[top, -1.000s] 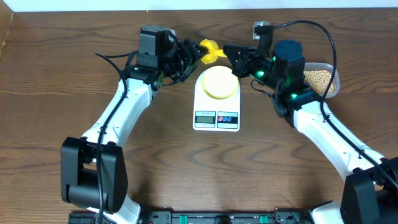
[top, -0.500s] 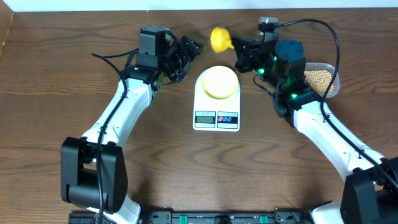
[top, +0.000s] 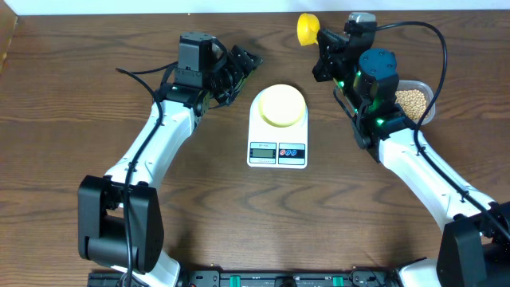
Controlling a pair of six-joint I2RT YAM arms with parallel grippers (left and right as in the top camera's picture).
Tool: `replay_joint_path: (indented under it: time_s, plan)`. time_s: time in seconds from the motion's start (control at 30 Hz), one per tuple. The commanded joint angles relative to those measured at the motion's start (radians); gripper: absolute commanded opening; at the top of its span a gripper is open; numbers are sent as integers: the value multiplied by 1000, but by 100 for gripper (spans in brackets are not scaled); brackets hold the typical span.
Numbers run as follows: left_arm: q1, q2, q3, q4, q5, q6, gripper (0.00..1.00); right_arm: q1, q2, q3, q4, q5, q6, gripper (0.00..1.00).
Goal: Scoop item into bowl and weigh 50g on scale
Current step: 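Open the left gripper and carry the scoop right toward the soybean tub, then move the open left gripper toward the front of the scale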
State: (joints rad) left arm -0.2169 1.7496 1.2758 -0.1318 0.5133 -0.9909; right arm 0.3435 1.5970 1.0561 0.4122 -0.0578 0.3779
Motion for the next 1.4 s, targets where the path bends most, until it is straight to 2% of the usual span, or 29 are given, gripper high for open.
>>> replay_joint_path:
  time_s: [0.0,0.97,1.37]
  plan:
    - [2,-20,21,-2,-14,10,84,-3,7,17,-2,22,-20,1]
    - [2,-20,21,-2,-14,9,83,-23,7,17,-7,22,-35,1]
    - [2,-20,21,-2,-14,9,84,-32,6,17,-87,29,-35,1]
